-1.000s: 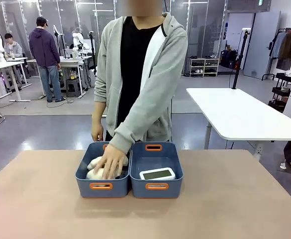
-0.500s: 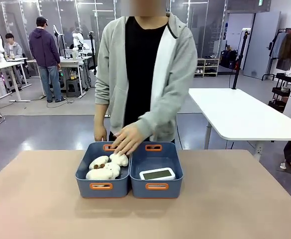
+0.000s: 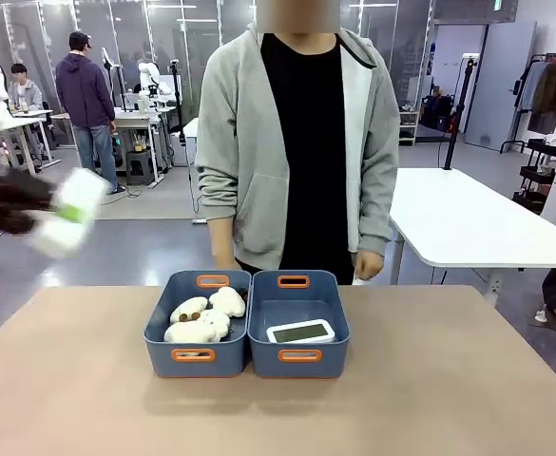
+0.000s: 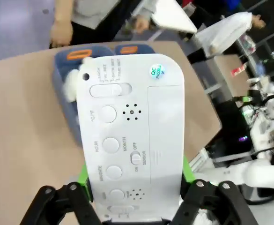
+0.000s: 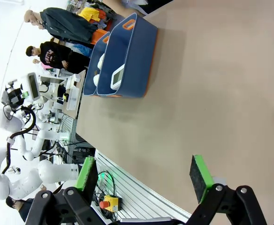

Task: Sort the digital clocks into the basket.
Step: Pick up the Digital clock from the table and place it into the empty Plastic storage basket.

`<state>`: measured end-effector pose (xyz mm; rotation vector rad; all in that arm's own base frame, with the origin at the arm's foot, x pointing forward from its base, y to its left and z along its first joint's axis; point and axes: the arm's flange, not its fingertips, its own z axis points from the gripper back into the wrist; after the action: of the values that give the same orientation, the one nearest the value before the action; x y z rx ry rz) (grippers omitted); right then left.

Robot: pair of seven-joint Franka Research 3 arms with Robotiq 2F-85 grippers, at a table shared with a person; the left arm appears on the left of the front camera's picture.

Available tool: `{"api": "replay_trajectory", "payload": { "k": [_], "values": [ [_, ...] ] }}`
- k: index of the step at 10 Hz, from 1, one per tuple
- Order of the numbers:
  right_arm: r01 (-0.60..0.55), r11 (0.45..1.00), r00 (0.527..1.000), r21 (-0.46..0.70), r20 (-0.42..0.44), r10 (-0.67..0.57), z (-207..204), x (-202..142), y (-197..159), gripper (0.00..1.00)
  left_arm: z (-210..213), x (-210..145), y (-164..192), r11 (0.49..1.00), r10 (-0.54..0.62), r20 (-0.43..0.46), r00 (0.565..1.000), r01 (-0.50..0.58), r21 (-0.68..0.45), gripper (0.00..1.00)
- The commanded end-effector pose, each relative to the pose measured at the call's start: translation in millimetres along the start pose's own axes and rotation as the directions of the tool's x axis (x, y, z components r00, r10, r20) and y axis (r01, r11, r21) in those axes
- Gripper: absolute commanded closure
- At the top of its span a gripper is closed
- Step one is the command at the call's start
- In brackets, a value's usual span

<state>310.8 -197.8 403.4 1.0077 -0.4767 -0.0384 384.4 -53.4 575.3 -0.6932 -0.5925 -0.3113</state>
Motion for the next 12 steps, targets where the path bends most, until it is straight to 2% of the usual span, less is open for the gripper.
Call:
{"api": "replay_trajectory", "payload": {
  "k": [1, 3, 4, 6, 7, 9, 10, 11, 12],
  "values": [
    [0.003, 1.0, 1.0, 0.0, -0.004, -0.003, 0, 0, 1, 0.0, -64, 39, -32, 0.994, -0.068, -0.098, 0.993, 0.076, 0.073, 0.8],
    [0.003, 1.0, 1.0, 0.0, -0.004, -0.003, 0, 0, 1, 0.0, -126, 64, -72, 0.977, -0.193, -0.134, 0.972, 0.203, 0.066, 0.8],
    [0.003, 1.0, 1.0, 0.0, -0.004, -0.003, 0, 0, 1, 0.0, -157, 74, -86, 0.95, -0.278, -0.143, 0.95, 0.294, 0.106, 0.8],
    [0.003, 1.0, 1.0, 0.0, -0.004, -0.003, 0, 0, 1, 0.0, -225, 82, -125, 0.891, -0.432, -0.208, 0.878, 0.451, 0.051, 0.8],
    [0.003, 1.0, 1.0, 0.0, -0.004, -0.003, 0, 0, 1, 0.0, -261, 79, -143, 0.85, -0.497, -0.204, 0.843, 0.52, 0.081, 0.8],
    [0.003, 1.0, 1.0, 0.0, -0.004, -0.003, 0, 0, 1, 0.0, -334, 67, -162, 0.814, -0.518, -0.166, 0.839, 0.544, 0.205, 0.8],
    [0.003, 1.0, 1.0, 0.0, -0.004, -0.003, 0, 0, 1, 0.0, -359, 62, -162, 0.82, -0.491, -0.165, 0.856, 0.518, 0.244, 0.8],
    [0.003, 1.0, 1.0, 0.0, -0.004, -0.003, 0, 0, 1, 0.0, -380, 55, -158, 0.837, -0.442, -0.187, 0.877, 0.478, 0.265, 0.8],
    [0.003, 1.0, 1.0, 0.0, -0.004, -0.003, 0, 0, 1, 0.0, -401, 45, -145, 0.82, -0.438, -0.229, 0.869, 0.491, 0.295, 0.8]
  ]
}}
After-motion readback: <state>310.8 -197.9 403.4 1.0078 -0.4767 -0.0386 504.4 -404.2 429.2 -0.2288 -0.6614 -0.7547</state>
